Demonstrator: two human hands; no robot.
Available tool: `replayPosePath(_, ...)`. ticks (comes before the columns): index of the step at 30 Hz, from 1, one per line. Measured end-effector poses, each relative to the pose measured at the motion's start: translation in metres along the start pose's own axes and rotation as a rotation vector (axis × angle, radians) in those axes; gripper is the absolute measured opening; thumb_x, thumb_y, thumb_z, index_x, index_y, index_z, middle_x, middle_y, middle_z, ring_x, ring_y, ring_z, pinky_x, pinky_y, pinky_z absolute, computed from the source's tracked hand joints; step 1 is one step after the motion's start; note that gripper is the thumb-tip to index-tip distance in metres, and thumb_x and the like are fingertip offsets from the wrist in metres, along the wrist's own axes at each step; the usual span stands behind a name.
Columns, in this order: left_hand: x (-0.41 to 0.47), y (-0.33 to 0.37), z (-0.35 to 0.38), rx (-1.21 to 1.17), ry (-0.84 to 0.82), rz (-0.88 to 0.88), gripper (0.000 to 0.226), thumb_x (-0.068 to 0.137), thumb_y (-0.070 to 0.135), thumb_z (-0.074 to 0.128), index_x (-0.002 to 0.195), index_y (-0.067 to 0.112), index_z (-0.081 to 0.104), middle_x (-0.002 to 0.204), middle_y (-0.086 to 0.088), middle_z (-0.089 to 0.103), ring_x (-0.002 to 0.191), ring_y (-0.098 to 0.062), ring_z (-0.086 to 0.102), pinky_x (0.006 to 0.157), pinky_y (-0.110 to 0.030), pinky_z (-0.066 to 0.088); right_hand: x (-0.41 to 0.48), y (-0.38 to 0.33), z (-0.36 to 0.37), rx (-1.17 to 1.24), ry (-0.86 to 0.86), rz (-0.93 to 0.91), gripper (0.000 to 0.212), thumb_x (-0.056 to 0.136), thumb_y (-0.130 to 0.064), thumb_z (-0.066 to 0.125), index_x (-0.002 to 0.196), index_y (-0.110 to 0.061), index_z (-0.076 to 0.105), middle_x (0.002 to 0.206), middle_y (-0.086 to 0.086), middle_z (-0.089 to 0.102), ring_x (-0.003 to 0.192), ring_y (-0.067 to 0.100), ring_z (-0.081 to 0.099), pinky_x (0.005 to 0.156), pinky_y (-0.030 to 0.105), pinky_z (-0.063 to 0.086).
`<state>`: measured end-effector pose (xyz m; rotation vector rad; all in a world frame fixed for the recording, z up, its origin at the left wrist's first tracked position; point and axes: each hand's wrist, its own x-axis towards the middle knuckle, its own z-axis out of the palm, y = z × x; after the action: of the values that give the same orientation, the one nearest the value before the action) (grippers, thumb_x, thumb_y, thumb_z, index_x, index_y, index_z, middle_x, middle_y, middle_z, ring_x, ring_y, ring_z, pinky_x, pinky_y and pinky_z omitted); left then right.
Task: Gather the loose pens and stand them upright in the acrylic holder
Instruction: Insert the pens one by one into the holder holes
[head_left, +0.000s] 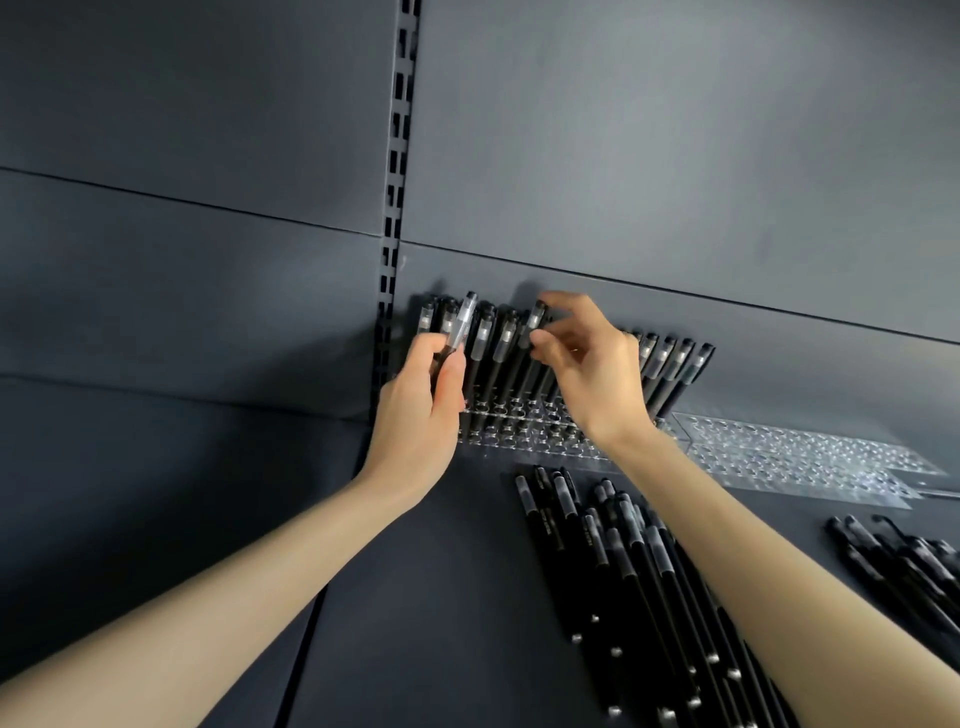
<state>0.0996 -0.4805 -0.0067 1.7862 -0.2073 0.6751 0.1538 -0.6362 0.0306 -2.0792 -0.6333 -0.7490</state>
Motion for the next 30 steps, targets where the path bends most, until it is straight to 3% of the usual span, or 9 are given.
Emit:
replayPosePath(3,-0.001,-0.002,0.001,0.002,-0.013,-0.006,0.014,0.101,0.024,0.039,0.102,0.018,0.051,0.063,-0.001,0.051,0.046,-0.006,0.038,0.044,-0.02,0.032,0.001,0.001,0.0,-0.008,-0.032,0.012,0.032,0.092,-0.007,0.059,0.124,-0.013,0.054,0.078,-0.011,0.066,0.079,0.013,0.068,0.08,0.034,0.055)
replayPosePath(8,-0.006,-0.002,0.005,-0.004,-0.023,-0.04,0.017,0.101,0.025,0.04,0.093,0.016,0.052,0.07,-0.023,0.053,0.047,-0.009,0.035,0.044,-0.027,0.031,0.003,0.0,-0.004,-0.025,-0.076,-0.004,0.026,0.092,-0.006,0.059,0.116,-0.01,0.05,0.079,-0.003,0.068,0.074,0.022,0.067,0.07,0.031,0.052)
replayPosePath(13,-0.007,-0.005,0.01,-0.002,-0.033,-0.046,0.017,0.101,0.025,0.04,0.098,0.017,0.055,0.066,0.002,0.053,0.048,-0.005,0.042,0.045,-0.02,0.034,0.01,0.001,-0.006,-0.081,-0.154,-0.003,0.024,0.092,-0.007,0.059,0.113,-0.012,0.051,0.081,0.005,0.069,0.068,0.019,0.064,0.062,0.024,0.051)
replayPosePath(22,-0.007,-0.009,0.009,0.027,-0.013,-0.068,0.027,0.101,0.028,0.04,0.075,0.026,0.047,0.061,0.003,0.052,0.048,-0.005,0.041,0.049,-0.022,0.036,-0.002,0.006,-0.008,-0.154,-0.114,-0.05,0.027,0.092,-0.012,0.059,0.119,-0.015,0.055,0.081,-0.004,0.066,0.064,0.016,0.06,0.068,0.033,0.052)
replayPosePath(25,-0.009,-0.01,0.012,-0.038,-0.102,-0.07,0.023,0.1,0.03,0.042,0.081,0.022,0.053,0.057,0.004,0.052,0.05,-0.007,0.042,0.052,-0.03,0.037,-0.01,-0.003,-0.013,0.04,-0.045,0.037,0.022,0.092,-0.02,0.061,0.113,-0.017,0.057,0.078,0.0,0.066,0.064,0.016,0.06,0.067,0.033,0.053)
replayPosePath(27,-0.013,-0.009,0.015,-0.066,-0.192,-0.067,0.018,0.1,0.029,0.043,0.092,0.02,0.057,0.056,0.006,0.052,0.053,-0.007,0.043,0.055,-0.029,0.037,-0.018,-0.013,-0.014,0.274,-0.078,0.131,0.02,0.089,-0.021,0.064,0.108,-0.018,0.059,0.079,0.002,0.069,0.073,0.02,0.066,0.074,0.036,0.056)
replayPosePath(30,-0.018,-0.006,0.02,-0.072,-0.277,-0.052,0.018,0.1,0.028,0.042,0.095,0.022,0.058,0.056,0.009,0.051,0.055,-0.007,0.043,0.055,-0.025,0.037,-0.025,-0.015,-0.013,0.413,-0.135,0.157,0.023,0.086,-0.012,0.067,0.105,-0.02,0.058,0.074,-0.004,0.07,0.078,0.016,0.068,0.081,0.034,0.055)
